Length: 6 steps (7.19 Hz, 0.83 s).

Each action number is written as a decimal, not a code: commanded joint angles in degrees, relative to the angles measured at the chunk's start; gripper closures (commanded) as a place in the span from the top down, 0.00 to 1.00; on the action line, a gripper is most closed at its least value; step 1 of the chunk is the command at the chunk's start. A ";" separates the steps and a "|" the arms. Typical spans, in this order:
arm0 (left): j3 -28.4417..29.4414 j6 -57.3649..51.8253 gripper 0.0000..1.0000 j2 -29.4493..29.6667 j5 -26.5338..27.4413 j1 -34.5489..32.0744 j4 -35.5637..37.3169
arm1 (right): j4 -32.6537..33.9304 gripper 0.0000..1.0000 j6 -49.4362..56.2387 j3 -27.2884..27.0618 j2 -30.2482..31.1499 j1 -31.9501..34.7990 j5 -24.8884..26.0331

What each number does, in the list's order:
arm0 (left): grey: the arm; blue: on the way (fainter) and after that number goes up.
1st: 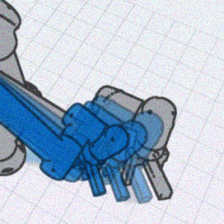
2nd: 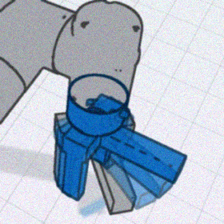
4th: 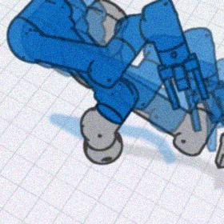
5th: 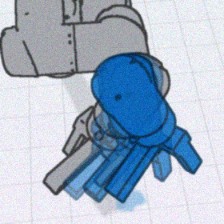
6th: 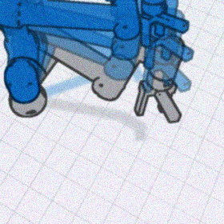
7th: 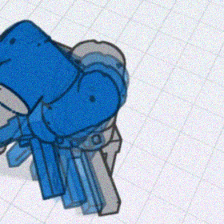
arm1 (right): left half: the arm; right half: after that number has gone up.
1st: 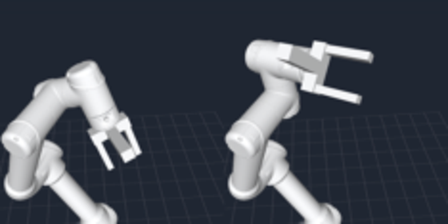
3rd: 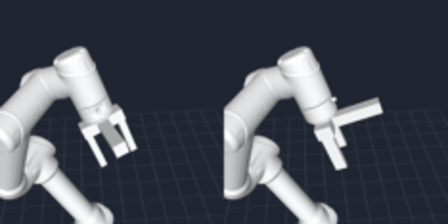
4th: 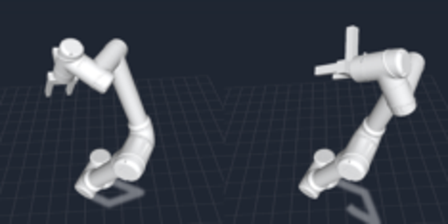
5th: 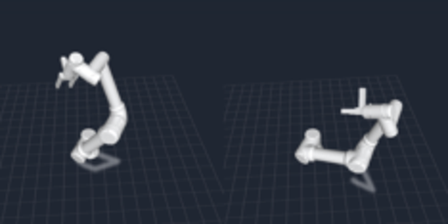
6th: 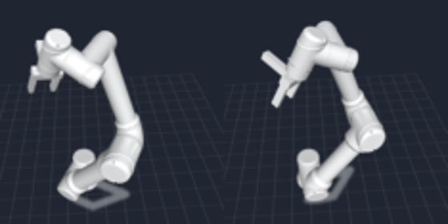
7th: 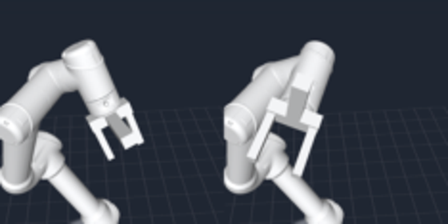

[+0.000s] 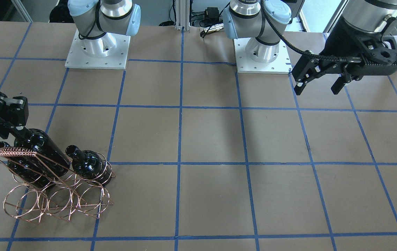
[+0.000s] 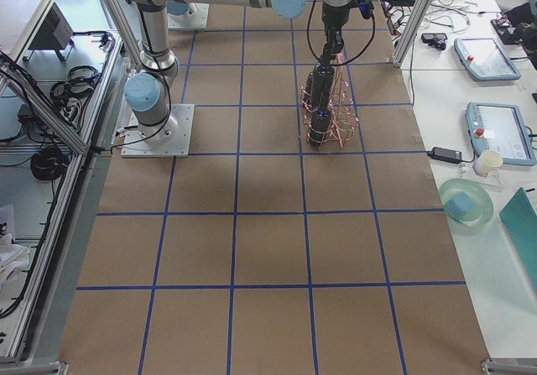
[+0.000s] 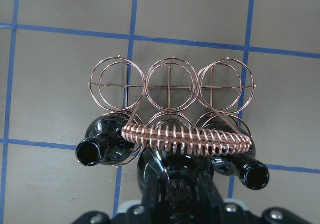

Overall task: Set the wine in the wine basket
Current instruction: 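Lower the bottle into the empty middle slot of the rack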

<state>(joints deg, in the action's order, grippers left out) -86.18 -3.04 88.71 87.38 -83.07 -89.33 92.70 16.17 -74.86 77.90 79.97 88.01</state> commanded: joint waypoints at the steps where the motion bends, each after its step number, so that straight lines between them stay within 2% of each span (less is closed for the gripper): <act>1: -0.65 0.14 1.00 -0.03 0.16 -1.83 -0.06 | 0.11 0.11 0.09 -0.37 -0.21 0.01 -0.03; 6: -0.65 0.14 1.00 0.06 0.16 -1.92 0.03 | 2.91 0.11 0.79 -1.16 -4.85 0.10 0.06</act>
<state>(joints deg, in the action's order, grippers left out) -86.83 -2.90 88.73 87.50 -84.98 -89.23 94.55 16.93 -75.61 74.39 80.04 88.05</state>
